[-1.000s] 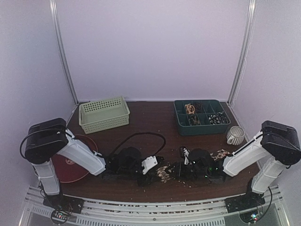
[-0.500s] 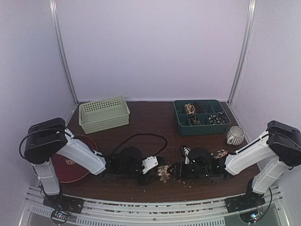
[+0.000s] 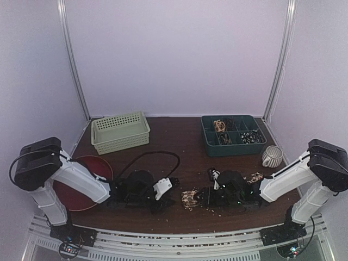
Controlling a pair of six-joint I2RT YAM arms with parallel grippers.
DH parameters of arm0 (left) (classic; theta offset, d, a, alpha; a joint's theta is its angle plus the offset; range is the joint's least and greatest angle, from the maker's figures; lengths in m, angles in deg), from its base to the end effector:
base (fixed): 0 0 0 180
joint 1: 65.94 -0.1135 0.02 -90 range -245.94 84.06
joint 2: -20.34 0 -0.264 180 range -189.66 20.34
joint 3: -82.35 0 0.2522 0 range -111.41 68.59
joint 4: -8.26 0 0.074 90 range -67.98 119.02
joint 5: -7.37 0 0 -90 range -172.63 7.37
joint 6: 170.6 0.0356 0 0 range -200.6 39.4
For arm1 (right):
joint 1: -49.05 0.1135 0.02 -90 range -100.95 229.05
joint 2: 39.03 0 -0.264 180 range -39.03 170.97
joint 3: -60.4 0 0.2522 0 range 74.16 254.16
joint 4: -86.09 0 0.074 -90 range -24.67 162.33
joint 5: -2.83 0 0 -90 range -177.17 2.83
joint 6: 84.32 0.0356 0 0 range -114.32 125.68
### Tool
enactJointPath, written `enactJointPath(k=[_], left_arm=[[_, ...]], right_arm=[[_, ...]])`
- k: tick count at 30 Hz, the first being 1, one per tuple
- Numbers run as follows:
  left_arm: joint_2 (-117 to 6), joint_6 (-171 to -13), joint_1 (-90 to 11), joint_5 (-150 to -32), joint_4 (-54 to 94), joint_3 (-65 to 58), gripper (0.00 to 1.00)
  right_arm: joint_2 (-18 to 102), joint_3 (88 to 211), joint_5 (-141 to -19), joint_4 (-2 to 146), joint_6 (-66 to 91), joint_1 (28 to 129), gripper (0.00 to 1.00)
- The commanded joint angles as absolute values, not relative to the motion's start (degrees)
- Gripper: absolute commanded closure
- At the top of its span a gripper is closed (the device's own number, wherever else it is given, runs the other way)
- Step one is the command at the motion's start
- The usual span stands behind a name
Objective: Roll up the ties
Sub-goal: Roll the tie at the center of the board.
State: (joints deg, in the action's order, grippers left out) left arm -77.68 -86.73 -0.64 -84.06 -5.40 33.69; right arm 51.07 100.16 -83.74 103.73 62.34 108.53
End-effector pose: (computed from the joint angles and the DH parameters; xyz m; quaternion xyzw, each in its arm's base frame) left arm 0.1288 -0.2821 0.1196 0.4442 0.7709 -0.2754 0.3640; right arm 0.1371 0.2368 0.1242 -0.0359 0.8766 0.4206 0.2312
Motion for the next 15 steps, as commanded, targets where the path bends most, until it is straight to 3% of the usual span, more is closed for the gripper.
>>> enactJointPath(k=[1, 7, 15], left_arm=[[-79.7, -92.7, -0.9, -84.6, -10.9, 34.2, 0.83], [-84.1, -94.8, -0.9, -87.0, -14.4, 32.1, 1.00], [-88.7, -96.5, -0.9, -90.8, -17.4, 28.5, 1.00]], right_arm=[[48.6, 100.1, -85.2, 100.1, 60.8, 107.8, 0.65], [48.1, 100.6, -85.5, 97.5, 59.3, 107.5, 0.67], [48.8, 101.2, -86.8, 94.6, 57.9, 107.3, 0.73]])
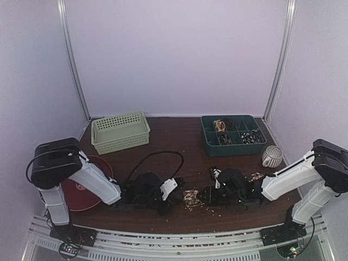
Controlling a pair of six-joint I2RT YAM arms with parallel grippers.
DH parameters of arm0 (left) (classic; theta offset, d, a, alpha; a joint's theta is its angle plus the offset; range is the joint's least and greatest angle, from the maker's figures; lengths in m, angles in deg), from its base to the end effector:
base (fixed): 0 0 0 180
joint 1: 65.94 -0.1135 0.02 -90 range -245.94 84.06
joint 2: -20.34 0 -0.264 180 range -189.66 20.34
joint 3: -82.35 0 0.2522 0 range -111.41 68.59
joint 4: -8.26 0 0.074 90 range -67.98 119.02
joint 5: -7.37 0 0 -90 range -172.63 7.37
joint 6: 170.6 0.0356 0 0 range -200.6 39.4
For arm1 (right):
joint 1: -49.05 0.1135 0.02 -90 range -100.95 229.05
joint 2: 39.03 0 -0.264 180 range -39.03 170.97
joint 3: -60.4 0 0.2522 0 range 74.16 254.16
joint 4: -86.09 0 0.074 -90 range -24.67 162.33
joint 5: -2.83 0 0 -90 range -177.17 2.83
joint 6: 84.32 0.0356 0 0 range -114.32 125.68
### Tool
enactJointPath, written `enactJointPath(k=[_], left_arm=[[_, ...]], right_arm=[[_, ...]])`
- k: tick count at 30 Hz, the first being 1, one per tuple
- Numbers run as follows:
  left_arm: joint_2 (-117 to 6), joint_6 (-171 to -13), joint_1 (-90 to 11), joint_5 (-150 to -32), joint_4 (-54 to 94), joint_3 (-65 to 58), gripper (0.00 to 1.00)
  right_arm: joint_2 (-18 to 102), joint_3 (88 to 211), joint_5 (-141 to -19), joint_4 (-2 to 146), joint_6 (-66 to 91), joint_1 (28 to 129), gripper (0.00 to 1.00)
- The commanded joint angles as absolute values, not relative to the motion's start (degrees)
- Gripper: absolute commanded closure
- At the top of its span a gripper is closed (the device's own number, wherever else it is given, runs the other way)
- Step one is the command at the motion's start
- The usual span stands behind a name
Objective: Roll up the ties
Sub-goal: Roll the tie at the center of the board.
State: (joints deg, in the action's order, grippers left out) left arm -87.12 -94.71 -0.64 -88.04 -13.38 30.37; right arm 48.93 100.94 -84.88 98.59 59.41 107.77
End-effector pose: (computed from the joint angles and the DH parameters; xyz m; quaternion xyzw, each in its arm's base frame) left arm 0.1361 -0.3040 0.0966 0.4008 0.7852 -0.3324 0.3351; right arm 0.1395 0.2324 0.1289 -0.0478 0.8853 0.3941 0.2423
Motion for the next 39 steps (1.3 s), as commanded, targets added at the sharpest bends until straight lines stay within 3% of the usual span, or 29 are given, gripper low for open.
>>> enactJointPath(k=[1, 39], left_arm=[[-89.0, -96.5, -0.9, -91.1, -17.5, 28.3, 1.00], [-90.9, -91.8, -0.9, -93.2, -14.1, 19.4, 1.00]], right_arm=[[48.8, 101.1, -87.0, 94.5, 57.7, 107.3, 0.73], [44.3, 95.9, -89.2, 97.8, 55.1, 106.3, 0.75]])
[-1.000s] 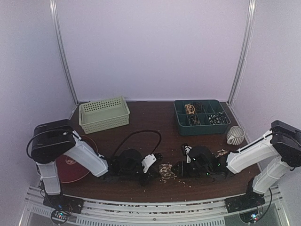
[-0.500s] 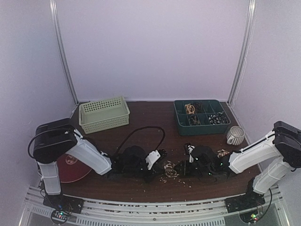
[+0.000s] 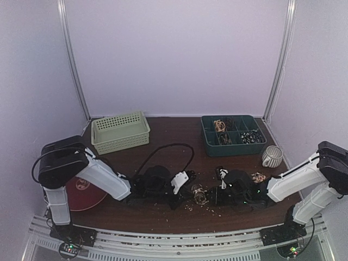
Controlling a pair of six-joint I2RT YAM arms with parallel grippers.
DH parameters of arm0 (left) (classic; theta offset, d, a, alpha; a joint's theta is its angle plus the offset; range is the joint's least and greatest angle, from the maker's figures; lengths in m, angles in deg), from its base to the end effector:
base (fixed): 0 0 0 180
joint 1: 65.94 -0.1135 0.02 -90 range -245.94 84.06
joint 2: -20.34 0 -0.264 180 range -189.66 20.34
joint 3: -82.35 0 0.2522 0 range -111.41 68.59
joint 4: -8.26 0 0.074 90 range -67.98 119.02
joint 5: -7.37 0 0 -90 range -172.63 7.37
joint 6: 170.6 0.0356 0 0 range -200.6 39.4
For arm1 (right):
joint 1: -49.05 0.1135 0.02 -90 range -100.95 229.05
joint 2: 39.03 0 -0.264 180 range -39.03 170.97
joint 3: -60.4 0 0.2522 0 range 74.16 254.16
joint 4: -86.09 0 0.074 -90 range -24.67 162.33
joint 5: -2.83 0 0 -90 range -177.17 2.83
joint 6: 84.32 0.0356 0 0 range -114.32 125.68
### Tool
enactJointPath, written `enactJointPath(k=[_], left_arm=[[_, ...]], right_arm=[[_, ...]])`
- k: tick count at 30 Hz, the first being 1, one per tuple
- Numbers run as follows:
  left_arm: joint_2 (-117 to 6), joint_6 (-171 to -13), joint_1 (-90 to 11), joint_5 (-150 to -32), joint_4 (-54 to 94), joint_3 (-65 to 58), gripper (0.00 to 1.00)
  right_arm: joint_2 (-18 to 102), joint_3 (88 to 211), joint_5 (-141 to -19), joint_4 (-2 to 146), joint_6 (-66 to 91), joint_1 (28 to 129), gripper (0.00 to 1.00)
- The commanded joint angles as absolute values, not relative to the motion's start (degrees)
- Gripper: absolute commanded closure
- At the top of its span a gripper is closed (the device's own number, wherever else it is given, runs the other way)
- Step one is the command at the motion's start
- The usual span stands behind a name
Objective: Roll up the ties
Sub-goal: Roll the tie at the center of the board.
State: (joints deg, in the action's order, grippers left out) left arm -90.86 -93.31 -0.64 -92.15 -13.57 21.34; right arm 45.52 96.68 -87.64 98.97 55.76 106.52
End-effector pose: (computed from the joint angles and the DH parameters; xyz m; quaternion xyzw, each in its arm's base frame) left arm 0.1505 -0.3413 0.1141 0.4172 0.7484 -0.3767 0.3519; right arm 0.1358 0.2124 0.1246 -0.0554 0.8868 0.3679 0.2740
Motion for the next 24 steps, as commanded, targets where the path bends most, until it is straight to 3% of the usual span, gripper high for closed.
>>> enactJointPath(k=[1, 24], left_arm=[[-90.9, -91.7, -0.9, -93.1, -14.0, 19.3, 1.00], [-93.2, -92.0, -0.7, -94.6, -10.0, 14.1, 0.92]], right_arm=[[44.1, 96.0, -89.5, 97.4, 55.1, 106.3, 0.75], [38.2, 93.4, -98.3, 92.9, 58.7, 106.1, 0.73]])
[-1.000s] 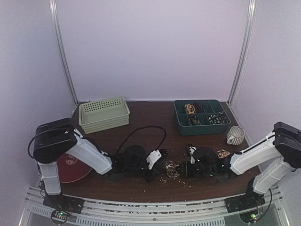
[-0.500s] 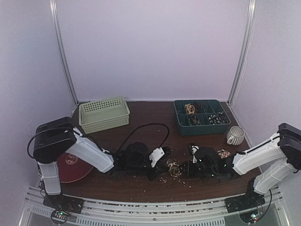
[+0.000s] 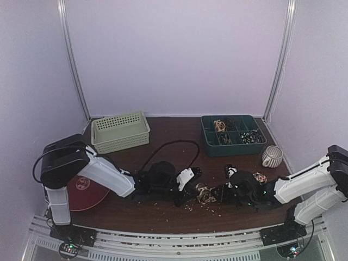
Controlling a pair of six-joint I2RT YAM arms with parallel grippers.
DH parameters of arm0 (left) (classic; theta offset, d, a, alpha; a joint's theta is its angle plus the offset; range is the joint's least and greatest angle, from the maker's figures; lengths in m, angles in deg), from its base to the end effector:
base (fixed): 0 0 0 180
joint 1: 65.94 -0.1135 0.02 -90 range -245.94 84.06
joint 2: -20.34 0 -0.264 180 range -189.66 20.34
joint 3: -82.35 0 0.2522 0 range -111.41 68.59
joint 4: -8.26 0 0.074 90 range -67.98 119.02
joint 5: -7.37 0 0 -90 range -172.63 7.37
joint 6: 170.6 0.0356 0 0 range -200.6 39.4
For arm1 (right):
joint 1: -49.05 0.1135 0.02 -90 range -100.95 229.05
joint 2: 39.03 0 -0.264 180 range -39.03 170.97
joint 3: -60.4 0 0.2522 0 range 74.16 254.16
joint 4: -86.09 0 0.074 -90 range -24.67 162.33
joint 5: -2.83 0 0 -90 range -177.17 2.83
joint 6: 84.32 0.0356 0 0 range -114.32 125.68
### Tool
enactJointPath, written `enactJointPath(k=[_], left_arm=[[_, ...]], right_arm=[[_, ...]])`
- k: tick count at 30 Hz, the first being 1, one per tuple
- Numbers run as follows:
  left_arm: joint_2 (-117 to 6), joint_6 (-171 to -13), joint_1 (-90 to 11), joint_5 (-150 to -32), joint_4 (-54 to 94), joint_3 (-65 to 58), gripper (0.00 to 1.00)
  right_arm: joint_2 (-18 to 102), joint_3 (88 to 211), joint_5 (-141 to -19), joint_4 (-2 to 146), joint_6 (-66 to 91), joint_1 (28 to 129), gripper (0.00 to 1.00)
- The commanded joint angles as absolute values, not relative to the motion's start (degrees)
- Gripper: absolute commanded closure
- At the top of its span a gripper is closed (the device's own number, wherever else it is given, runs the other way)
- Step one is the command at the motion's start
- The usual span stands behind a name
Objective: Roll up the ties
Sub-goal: Roll the tie at the center of the board.
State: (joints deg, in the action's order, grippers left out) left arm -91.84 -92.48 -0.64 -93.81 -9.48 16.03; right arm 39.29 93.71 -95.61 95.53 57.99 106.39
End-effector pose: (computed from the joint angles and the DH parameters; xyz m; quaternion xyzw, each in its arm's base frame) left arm 0.1573 -0.3584 0.1256 0.4284 0.7400 -0.3845 0.3478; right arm 0.1305 0.1939 0.1301 -0.0053 0.8875 0.3351 0.3162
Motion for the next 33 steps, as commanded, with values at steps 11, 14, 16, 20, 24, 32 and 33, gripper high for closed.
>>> enactJointPath(k=[11, 14, 16, 20, 24, 32, 33], left_arm=[[-98.1, -91.9, -0.2, -95.4, -9.2, 7.6, 0.92], [-99.2, -91.5, 0.0, -95.2, -8.5, 5.9, 0.91], [-99.4, -91.6, 0.0, -94.4, -8.7, 5.5, 0.91], [-100.1, -91.7, 0.2, -93.9, -8.6, 4.8, 0.88], [-101.3, -90.7, 0.5, -94.1, -7.2, 3.7, 0.88], [-100.9, -89.6, 0.6, -94.2, -8.0, 3.8, 0.87], [-100.6, -89.5, 0.6, -93.9, -8.2, 4.3, 0.87]], right_arm=[[24.4, 93.9, -102.6, 83.8, 57.4, 105.9, 0.59], [23.6, 94.5, -98.1, 84.0, 56.5, 105.2, 0.54], [24.1, 94.9, -95.9, 84.1, 56.6, 104.8, 0.51], [26.2, 95.2, -91.2, 85.5, 56.2, 102.4, 0.48], [28.7, 94.8, -85.0, 88.2, 55.6, 98.8, 0.47], [32.0, 93.1, -80.2, 92.9, 56.2, 97.2, 0.60], [32.9, 92.9, -79.5, 93.5, 56.4, 97.2, 0.62]])
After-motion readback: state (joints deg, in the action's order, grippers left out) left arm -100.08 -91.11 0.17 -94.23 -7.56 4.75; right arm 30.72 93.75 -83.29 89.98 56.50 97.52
